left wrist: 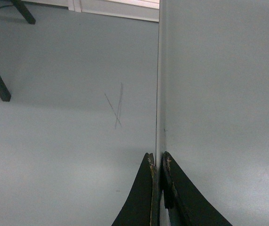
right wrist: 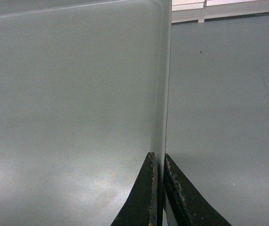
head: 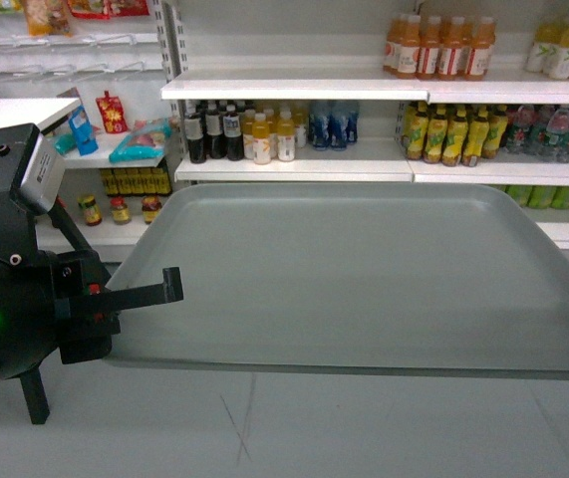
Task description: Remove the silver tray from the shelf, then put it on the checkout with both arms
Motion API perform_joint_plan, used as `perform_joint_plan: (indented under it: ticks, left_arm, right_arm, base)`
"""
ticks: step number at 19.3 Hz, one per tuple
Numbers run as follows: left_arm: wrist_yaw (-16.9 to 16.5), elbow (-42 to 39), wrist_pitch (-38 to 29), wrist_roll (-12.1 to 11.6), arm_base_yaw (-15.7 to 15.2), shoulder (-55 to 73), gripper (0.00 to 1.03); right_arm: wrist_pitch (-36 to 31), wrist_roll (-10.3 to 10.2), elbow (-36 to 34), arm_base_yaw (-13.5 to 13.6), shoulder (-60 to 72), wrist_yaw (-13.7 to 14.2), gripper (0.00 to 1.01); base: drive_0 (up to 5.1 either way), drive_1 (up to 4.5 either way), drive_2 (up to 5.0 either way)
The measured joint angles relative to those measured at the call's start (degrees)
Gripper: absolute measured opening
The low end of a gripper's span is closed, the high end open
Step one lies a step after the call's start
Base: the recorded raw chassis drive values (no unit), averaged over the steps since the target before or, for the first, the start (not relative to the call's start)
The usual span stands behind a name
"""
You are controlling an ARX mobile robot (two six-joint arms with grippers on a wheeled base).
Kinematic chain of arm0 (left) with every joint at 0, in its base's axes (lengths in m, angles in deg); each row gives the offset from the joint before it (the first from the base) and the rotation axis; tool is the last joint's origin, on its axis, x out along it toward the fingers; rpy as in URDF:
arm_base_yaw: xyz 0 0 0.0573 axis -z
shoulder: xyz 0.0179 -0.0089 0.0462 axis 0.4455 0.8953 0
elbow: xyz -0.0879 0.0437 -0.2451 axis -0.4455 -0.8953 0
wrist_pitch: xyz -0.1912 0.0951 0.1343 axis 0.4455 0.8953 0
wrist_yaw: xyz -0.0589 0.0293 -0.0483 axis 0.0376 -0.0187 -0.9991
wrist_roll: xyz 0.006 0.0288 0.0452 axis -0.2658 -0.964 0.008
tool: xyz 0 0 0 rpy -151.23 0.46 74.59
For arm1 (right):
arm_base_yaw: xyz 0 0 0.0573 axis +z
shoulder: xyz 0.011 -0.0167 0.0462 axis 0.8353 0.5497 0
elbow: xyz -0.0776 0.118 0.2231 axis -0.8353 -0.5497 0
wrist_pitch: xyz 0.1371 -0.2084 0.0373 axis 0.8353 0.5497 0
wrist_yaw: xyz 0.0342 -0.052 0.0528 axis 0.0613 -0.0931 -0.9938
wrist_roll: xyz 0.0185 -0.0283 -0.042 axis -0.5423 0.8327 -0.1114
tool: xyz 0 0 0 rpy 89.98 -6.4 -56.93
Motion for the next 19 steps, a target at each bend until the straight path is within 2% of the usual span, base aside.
perform_joint_plan:
  ticks: [8, 19]
  left_arm:
    - [-0.17, -0.04, 0.50, 0.00, 0.00, 0.02, 0.03]
    - [0.07, 0.04, 0.09, 0.22, 0.04, -0.07, 0.03]
  right_arm:
    - [0.37, -0.02, -0.02, 0.00, 0.00, -0.02, 0.02]
    - [0.09, 0.02, -0.04, -0.22, -0.07, 0.00, 0.02]
  base:
    - [0.0, -4.00, 4.1]
    - [-4.7, 1.37, 3.5]
